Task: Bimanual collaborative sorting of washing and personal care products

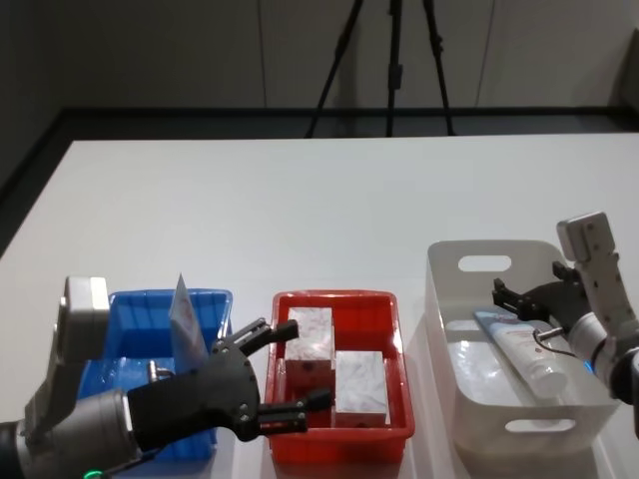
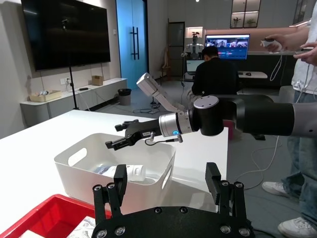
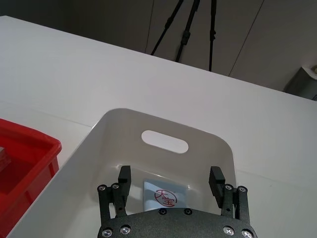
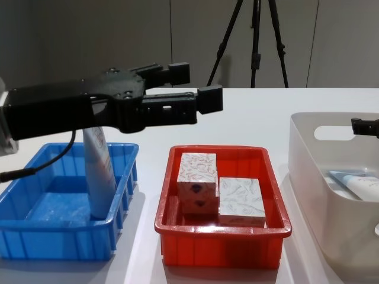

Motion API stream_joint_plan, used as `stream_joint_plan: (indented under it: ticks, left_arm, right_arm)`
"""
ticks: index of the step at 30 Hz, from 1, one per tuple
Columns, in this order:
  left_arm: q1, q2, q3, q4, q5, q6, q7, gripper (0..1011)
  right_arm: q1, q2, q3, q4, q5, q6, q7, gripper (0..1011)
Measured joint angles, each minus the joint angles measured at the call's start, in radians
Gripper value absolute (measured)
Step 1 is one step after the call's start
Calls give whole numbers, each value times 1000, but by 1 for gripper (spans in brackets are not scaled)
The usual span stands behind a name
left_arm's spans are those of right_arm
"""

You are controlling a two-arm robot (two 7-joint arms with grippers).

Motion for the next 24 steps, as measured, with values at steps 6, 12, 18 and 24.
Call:
stream_joint_plan:
  ticks: [6,12,18,24]
  left_arm:
    - [4,-3,-2,8,24,0,47,1002]
    - [10,-8,-6,20,64,-1,124,1002]
    - [16,-14,-10,34,106,-3,206,1002]
    - [23,-19,-14,47,149,-4,288,1002]
  right_arm:
    - [-17,38,-33,-27,23,-29,-17,1001]
    - [-43,96,-83,-67,58,-74,-45,1001]
    - [-67,147,-127,-102,88,-113,-68,1001]
    - [-97,215,-185,-148,129,-165,-99,1001]
